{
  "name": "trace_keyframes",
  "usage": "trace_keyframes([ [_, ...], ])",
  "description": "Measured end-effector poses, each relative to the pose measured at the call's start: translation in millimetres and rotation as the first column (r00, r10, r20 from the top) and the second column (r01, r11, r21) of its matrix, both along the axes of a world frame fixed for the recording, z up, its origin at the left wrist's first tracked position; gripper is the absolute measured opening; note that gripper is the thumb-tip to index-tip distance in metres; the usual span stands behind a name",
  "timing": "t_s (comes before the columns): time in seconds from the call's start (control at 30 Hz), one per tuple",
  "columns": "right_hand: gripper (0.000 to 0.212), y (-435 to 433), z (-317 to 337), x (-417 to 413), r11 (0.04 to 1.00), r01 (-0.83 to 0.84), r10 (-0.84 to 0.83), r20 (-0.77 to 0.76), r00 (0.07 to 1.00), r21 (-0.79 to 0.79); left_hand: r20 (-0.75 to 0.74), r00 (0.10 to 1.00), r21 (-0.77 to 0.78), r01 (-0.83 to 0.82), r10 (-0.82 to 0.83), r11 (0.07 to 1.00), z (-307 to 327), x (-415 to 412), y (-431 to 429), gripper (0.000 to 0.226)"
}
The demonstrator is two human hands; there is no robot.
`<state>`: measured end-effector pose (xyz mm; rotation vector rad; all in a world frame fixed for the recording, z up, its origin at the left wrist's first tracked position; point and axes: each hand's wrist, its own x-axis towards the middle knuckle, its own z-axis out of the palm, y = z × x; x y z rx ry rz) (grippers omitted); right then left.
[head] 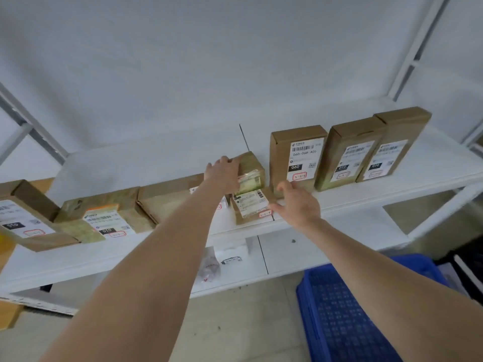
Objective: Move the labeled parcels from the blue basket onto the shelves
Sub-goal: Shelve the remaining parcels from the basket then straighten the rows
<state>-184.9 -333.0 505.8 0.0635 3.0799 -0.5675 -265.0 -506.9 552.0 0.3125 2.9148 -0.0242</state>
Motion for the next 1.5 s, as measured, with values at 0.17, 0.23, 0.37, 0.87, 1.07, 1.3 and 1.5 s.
trace_keyframes([
  [0.17, 0.058, -10.6, -7.1, -10.5, 0.983, -0.162, 0.162, 0.01, 0.987, 0.085, -0.003, 0.999, 0.047, -0.037, 0.038, 0.998, -5.1, 0.7, 1.6, 0.072],
  [0.23, 0.064, -18.4, -11.0, -16.2, 0.957, -0.232, 0.229, 0.033, 0.973, 0.172, 0.011, 0.997, 0.071, -0.077, 0.076, 0.994, -5.9, 1.1, 0.5, 0.074],
  [0.37, 0.07, -24.9, -16.6, -26.2, 0.947, -0.239, 0.233, 0.053, 0.971, 0.213, -0.033, 0.995, 0.071, -0.089, 0.091, 0.994, -9.1, -0.3, -3.2, 0.07],
  [0.87, 0.052, 20.3, 12.0, -15.2, 0.927, -0.142, 0.082, 0.18, 0.98, 0.347, 0.05, 0.995, 0.213, -0.099, 0.09, 0.972, -1.8, 2.5, 5.2, 0.077],
  [1.07, 0.048, 15.2, 19.8, -7.0, 0.928, -0.167, 0.104, 0.198, 0.975, 0.334, -0.167, 0.981, 0.302, -0.044, 0.098, 0.952, 13.9, 16.3, 0.0, 0.051],
  [1.3, 0.051, 12.8, 20.9, -13.3, 0.927, -0.238, 0.18, 0.213, 0.96, 0.291, -0.133, 0.983, 0.403, -0.064, 0.127, 0.913, 14.5, 41.9, -1.0, 0.022],
  [1.5, 0.051, 25.3, 20.7, -17.5, 0.905, -0.319, 0.267, 0.206, 0.941, 0.282, 0.136, 0.931, 0.357, -0.366, 0.339, 0.86, -11.8, 68.8, 5.4, 0.023],
])
